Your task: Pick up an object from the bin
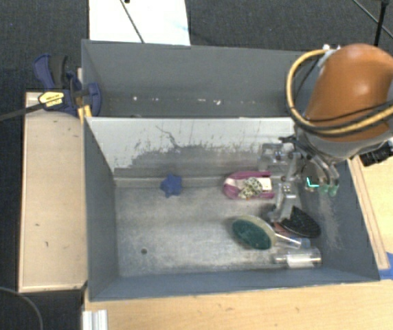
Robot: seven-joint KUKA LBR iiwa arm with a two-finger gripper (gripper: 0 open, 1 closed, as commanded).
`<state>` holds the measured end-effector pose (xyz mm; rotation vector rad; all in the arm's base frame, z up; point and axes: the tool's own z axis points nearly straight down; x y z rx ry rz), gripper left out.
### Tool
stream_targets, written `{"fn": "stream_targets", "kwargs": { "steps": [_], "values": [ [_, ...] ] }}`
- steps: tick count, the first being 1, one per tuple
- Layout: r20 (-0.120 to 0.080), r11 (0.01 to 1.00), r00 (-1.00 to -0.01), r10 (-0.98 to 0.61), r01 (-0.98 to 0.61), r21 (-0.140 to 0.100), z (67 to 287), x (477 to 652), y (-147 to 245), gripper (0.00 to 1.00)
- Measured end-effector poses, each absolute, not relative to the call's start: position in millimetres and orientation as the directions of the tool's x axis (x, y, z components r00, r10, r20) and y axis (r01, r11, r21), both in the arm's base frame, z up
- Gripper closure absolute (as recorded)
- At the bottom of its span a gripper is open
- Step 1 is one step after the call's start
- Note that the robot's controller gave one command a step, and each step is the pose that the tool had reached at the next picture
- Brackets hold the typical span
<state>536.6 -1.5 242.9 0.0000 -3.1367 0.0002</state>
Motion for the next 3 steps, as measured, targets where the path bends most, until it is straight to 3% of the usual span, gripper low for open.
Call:
{"fn": "stream_targets", "kwargs": {
  "steps": [1,2,3],
  "values": [
    [0.007,0.999,-0.999,0.048,0.048,0.000,150.9,506.7,-33.9,0.00],
    [-0.007,0.999,-0.999,-0.036,-0.036,0.001,70.3,482.3,-16.3,0.00],
    [-0.003,0.999,-0.999,-0.036,-0.036,0.000,72.1,481.6,-16.8,1.00]
  ]
}}
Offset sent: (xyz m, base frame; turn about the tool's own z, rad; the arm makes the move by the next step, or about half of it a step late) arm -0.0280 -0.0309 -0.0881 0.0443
